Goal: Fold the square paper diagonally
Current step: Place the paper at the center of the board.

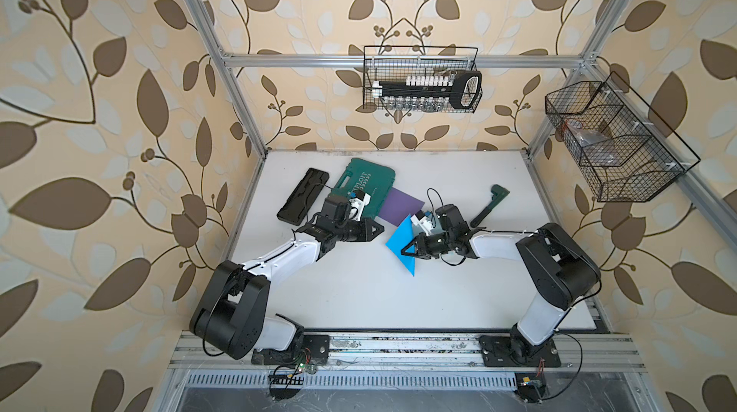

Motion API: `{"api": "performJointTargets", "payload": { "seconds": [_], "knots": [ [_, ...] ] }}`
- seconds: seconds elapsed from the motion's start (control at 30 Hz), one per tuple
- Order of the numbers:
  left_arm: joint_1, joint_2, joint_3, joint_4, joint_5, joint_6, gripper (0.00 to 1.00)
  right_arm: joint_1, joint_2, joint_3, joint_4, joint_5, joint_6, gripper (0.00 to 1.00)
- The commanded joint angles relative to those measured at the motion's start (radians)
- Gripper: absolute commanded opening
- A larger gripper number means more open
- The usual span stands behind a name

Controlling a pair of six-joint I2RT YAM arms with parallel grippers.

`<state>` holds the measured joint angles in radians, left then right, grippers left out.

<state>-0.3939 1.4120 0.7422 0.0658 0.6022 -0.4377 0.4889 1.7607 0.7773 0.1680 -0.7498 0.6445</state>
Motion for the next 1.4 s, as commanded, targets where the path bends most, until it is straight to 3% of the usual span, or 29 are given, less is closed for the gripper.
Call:
{"api": "performJointTargets", "payload": {
  "seconds": [0.0, 0.5, 0.77, 1.37],
  "knots": [
    [-0.019, 0.045, -0.004, 0.046, 0.035, -0.006, 0.13, 0.002, 0.016, -0.003, 0.012, 0.03, 0.002, 0.13],
    [-0.097, 0.272, 0.074, 0.039, 0.036, -0.027, 0.05, 0.002, 0.078, 0.006, -0.019, 0.075, 0.001, 0.14],
    [-0.115, 0.316, 0.086, 0.094, 0.044, -0.051, 0.04, 0.001, 0.084, 0.004, -0.018, 0.075, 0.0, 0.14],
    [-0.138, 0.449, 0.176, 0.017, -0.008, -0.036, 0.0, -0.018, 0.082, -0.01, 0.008, 0.054, 0.035, 0.16]
  ]
}}
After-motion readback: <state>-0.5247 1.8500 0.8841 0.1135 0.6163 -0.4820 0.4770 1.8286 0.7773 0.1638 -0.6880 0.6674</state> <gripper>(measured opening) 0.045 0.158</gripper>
